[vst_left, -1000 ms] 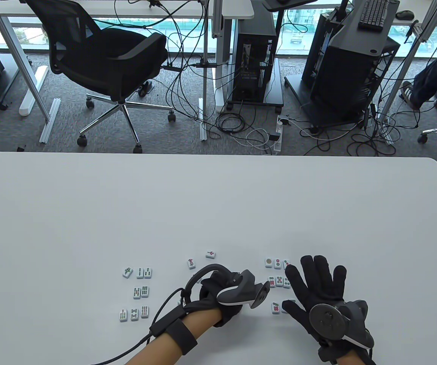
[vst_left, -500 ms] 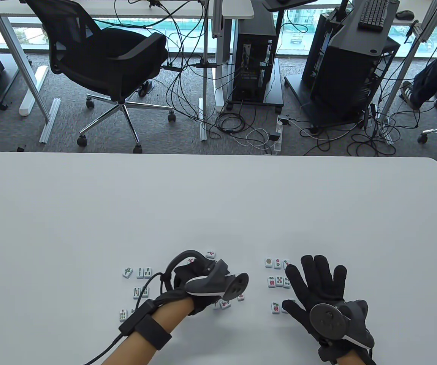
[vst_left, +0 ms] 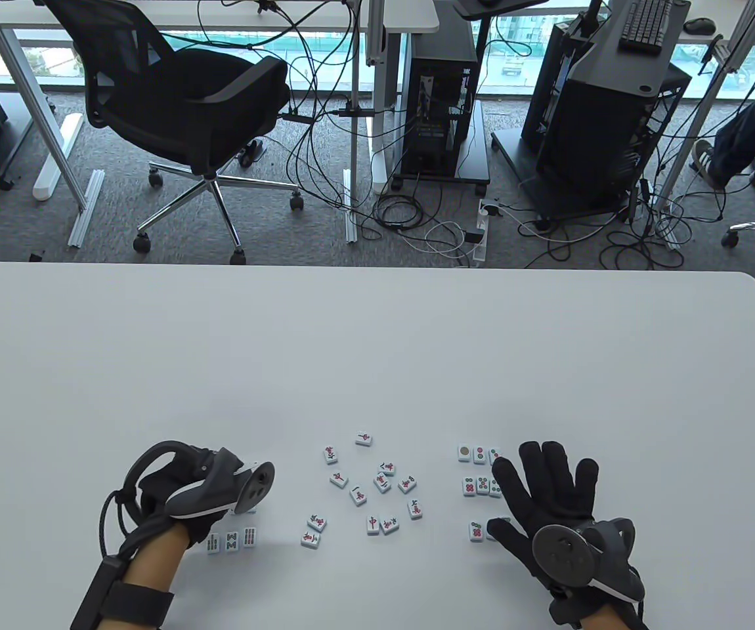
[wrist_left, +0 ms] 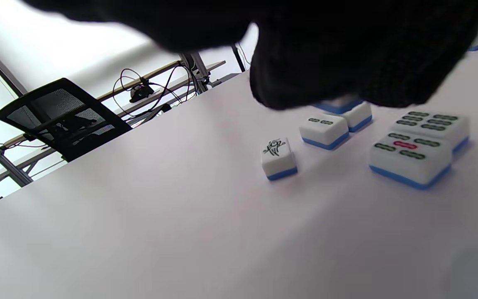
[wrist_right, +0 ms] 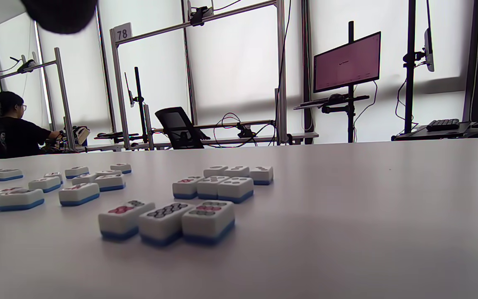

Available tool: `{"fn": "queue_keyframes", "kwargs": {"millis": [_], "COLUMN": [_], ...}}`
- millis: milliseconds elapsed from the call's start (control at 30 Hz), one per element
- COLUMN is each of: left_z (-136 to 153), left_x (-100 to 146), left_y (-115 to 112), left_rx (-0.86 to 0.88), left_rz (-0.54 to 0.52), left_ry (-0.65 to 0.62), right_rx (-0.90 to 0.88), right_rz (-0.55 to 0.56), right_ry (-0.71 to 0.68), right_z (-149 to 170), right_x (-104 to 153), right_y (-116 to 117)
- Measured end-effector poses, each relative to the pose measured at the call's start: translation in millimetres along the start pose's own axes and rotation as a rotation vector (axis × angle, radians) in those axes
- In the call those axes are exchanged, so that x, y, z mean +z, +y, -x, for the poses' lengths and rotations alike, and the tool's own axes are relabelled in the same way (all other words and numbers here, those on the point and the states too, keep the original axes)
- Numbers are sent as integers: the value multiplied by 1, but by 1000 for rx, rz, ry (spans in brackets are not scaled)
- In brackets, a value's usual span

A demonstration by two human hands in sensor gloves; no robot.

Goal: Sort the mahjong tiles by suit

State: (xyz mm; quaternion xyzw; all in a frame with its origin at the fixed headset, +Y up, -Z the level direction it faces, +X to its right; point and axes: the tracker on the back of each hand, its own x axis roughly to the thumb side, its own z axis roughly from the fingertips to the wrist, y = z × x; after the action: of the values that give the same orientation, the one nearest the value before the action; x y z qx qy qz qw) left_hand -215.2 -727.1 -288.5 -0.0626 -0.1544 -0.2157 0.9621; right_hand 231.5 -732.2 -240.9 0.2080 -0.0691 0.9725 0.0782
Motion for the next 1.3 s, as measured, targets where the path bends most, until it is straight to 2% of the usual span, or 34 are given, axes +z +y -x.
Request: {"fn": "queue_keyframes", "kwargs": {"millis": [233, 500, 700, 833, 1000, 1133, 1233, 1300], "left_z": [-2, -9, 0, 16, 49, 67, 75, 77], "left_x": [2, -5, 0, 11, 36, 57, 71, 75], "left_y": [-23, -33, -36, -22, 16, 39, 46, 44], "left_rx": [52, 80, 156, 187, 232, 230, 258, 281], "left_rz": [66, 98, 125, 53, -123, -243, -328, -331], "left_ry": [-5, 3, 40, 82, 197, 222, 247, 255], "right_rx": [13, 16, 15, 16, 22, 23, 25, 28], "right_rz": [-10, -16, -15, -15, -24, -23, -26, -30], "right_ry": [2, 5, 7, 11, 23, 28, 25, 24], "right_z": [-2, -2, -2, -1, 0, 1, 1, 1], "right_x": [0, -1, -1, -1, -1, -1, -1, -1], "right_y": [1, 1, 1, 1, 2, 1, 2, 3]}}
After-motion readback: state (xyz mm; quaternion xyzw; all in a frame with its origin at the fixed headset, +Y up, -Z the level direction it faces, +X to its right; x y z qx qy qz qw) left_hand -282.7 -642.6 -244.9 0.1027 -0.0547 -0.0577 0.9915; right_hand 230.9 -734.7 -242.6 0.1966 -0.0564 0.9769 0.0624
